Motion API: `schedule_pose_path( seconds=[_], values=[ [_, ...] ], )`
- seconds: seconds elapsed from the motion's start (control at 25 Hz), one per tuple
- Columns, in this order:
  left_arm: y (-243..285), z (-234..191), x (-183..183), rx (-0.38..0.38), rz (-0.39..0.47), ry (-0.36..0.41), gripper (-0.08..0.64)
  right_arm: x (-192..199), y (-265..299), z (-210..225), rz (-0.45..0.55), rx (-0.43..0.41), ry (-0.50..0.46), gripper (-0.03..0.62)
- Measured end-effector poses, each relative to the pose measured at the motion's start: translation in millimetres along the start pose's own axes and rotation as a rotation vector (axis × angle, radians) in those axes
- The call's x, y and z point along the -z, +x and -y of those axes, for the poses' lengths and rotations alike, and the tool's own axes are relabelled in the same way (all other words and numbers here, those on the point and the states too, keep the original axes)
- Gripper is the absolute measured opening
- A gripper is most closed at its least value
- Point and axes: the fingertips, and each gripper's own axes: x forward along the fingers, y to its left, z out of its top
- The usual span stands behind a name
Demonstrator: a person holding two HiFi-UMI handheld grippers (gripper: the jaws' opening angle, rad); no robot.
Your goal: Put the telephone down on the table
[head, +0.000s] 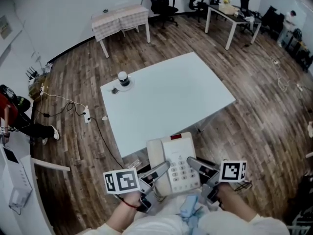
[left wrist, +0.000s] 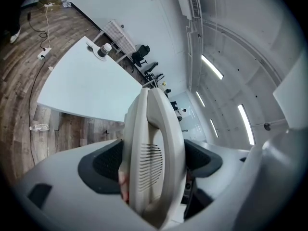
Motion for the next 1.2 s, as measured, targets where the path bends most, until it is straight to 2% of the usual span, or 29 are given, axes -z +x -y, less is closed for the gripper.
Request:
schedule_pose_path(
  seconds=[0.16, 0.32, 0.48, 0.6, 0.84, 0.96, 1.12, 1.2],
  values=[
    [18, 7, -23, -0.010, 0.004, -0.006, 0.396, -29, 9, -1, -0.002, -0.023, 0.032, 0.230],
    [39, 15, -43, -0.010, 0.012, -0.018, 0.396, -56, 9, 18, -0.028, 0.053, 0.025, 0.230],
    [59, 19, -64, -0.018, 0.024, -0.031, 0.396, -85, 19, 24, -0.044, 0.043, 0.024, 0.230],
    [73, 22, -80, -0.033, 0.027, -0.027, 0.396, -107, 28, 24, -0.051, -0.004, 0.017, 0.230],
    [110, 27, -108, -0.030, 0.049, -0.034, 0.396, -150, 36, 43, -0.064, 0.006, 0.025, 0.230],
    [124, 28, -115, -0.046, 0.057, -0.034, 0.396, -165, 34, 56, -0.085, 0.039, 0.016, 0.230],
    [140, 29, -124, -0.040, 0.075, -0.058, 0.396, -184, 43, 56, -0.107, -0.016, -0.005, 0.230],
    [145, 24, -129, -0.046, 0.081, -0.068, 0.396, -188, 47, 64, -0.121, 0.011, 0.006, 0.230]
  ],
)
